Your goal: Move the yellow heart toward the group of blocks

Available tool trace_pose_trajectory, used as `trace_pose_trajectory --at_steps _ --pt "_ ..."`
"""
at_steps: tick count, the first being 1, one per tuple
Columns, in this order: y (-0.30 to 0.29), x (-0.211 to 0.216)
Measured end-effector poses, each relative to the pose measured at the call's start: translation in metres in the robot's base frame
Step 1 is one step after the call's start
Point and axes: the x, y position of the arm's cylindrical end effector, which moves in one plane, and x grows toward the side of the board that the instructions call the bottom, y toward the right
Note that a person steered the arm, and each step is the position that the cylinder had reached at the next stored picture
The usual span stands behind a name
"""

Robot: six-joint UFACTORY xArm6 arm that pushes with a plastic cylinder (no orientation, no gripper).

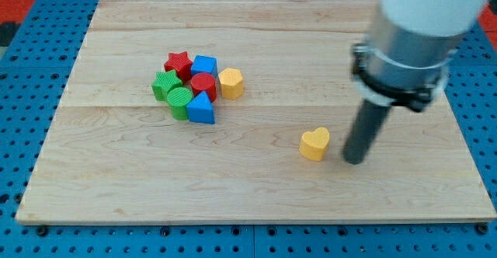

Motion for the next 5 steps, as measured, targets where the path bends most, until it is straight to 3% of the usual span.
trace_pose_trajectory --at_steps 1,3,5 --pt "-0.072 -0.036" --pt "-0.086 -0.068" --pt "-0.081 -0.039"
